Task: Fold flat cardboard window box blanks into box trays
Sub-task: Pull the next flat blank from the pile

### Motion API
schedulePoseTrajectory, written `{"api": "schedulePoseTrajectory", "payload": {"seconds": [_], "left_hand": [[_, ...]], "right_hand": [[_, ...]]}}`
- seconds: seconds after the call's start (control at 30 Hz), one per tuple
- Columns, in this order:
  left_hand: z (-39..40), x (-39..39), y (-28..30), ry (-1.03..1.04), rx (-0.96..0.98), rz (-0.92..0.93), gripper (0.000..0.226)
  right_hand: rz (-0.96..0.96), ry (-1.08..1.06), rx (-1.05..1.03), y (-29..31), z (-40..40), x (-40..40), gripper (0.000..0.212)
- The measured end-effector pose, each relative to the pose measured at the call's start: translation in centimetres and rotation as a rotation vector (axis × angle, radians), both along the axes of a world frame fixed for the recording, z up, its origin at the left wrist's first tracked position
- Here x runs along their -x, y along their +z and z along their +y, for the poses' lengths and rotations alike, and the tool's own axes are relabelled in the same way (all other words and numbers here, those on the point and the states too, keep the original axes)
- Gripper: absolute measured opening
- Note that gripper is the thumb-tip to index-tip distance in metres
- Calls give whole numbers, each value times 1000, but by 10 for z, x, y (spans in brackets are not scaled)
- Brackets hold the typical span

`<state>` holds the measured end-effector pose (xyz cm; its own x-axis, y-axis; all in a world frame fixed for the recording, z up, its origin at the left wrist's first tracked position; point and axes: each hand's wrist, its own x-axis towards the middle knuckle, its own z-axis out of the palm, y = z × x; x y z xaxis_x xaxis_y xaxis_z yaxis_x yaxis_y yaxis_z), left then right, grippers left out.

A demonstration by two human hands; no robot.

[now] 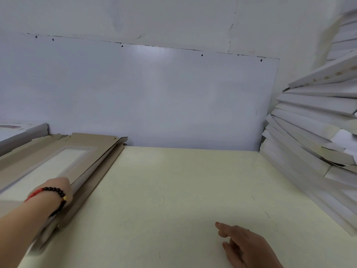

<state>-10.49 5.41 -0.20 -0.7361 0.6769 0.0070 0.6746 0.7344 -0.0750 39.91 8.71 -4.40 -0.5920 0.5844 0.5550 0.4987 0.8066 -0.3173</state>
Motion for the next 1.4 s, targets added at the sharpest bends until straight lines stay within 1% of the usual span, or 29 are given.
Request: {"api": "schedulePoseTrajectory", "payload": {"seconds": [0.13,0.23,0.3,0.47,0.57,0.67,0.87,0.93,1.07,1.2,1.3,1.4], "left_hand": [[14,-20,-1,-27,83,18,33],[20,-22,2,10,94,-16,28],[19,-21,4,8,63,-54,29],[14,-15,4,-4,-56,-114,40],[13,-7,0,-4,-37,-86,42],[15,0,-1,22,-41,-107,44],[17,2,-4,115,-229,-243,51],[16,2,-5,131,-276,-272,53],[13,5,-7,144,-289,-272,56],[14,6,-3,173,-301,-323,60],[15,6,4,206,-308,-373,58],[16,5,7,217,-379,-440,55]], "right_hand": [[-3,7,-17,1,0,0,80],[8,13,-24,2,0,0,79],[-2,18,-27,2,0,0,79],[-17,14,-36,3,0,0,81],[-11,17,-32,3,-1,0,81],[-5,17,-29,3,0,0,82],[3,23,-27,2,-1,-1,76],[4,18,-22,3,-2,0,77],[10,17,-8,4,-3,1,81],[5,7,6,3,-3,1,83],[16,1,23,1,-1,1,78],[11,-3,24,1,-1,1,77]]}}
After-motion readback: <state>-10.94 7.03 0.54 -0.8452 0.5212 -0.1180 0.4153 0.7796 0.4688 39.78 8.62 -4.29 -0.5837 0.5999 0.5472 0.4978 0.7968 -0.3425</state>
